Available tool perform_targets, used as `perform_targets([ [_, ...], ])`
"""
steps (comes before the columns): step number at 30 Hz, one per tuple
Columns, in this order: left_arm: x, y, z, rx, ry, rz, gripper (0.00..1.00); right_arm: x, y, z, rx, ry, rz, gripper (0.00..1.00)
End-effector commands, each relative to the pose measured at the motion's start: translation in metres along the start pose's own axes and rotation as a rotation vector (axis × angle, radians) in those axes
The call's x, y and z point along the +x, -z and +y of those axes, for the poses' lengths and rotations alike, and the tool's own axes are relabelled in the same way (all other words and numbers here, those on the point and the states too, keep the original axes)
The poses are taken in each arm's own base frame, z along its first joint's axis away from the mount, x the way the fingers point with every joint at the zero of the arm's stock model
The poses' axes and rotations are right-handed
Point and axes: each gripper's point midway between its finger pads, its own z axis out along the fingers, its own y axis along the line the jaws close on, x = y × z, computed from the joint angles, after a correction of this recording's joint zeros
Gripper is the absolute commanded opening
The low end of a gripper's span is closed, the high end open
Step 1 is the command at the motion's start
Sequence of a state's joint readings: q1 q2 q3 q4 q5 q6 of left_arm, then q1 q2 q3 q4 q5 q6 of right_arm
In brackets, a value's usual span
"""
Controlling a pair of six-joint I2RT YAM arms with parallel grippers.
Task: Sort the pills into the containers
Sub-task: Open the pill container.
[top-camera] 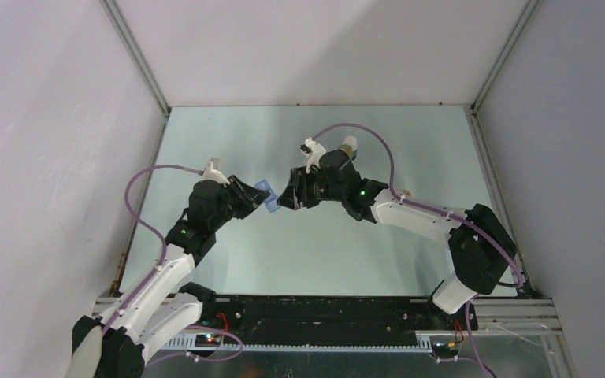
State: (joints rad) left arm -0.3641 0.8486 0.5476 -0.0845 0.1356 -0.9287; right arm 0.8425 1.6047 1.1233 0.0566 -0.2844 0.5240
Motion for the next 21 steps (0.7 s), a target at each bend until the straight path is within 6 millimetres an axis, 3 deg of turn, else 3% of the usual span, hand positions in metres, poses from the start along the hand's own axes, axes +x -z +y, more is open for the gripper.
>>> perform_targets([
  [1, -0.012, 0.008, -0.022, 0.075, -0.042, -0.032, 0.00, -0.029, 0.010, -0.020, 0.105, -0.014, -0.080, 0.54],
  [4, -0.012, 0.009, -0.023, 0.080, -0.045, -0.033, 0.00, -0.027, 0.008, -0.025, 0.112, -0.025, -0.072, 0.44],
  [5, -0.012, 0.009, -0.024, 0.082, -0.045, -0.034, 0.00, -0.025, 0.007, -0.027, 0.113, -0.028, -0.066, 0.33],
  [8, -0.013, 0.010, -0.025, 0.088, -0.046, -0.035, 0.00, -0.022, 0.004, -0.029, 0.104, -0.037, -0.053, 0.14],
  [10, -0.012, 0.011, -0.026, 0.090, -0.048, -0.034, 0.00, -0.021, 0.002, -0.027, 0.090, -0.041, -0.046, 0.12],
  [13, -0.012, 0.011, -0.024, 0.082, -0.049, -0.032, 0.00, -0.024, 0.004, -0.020, 0.059, -0.040, -0.051, 0.20],
  [18, -0.014, 0.013, -0.024, 0.080, -0.063, -0.045, 0.00, -0.027, 0.007, -0.010, -0.013, -0.070, -0.055, 0.57],
  [21, -0.016, 0.015, -0.026, 0.096, -0.067, -0.056, 0.00, -0.021, 0.005, -0.006, -0.093, -0.107, -0.026, 0.61],
])
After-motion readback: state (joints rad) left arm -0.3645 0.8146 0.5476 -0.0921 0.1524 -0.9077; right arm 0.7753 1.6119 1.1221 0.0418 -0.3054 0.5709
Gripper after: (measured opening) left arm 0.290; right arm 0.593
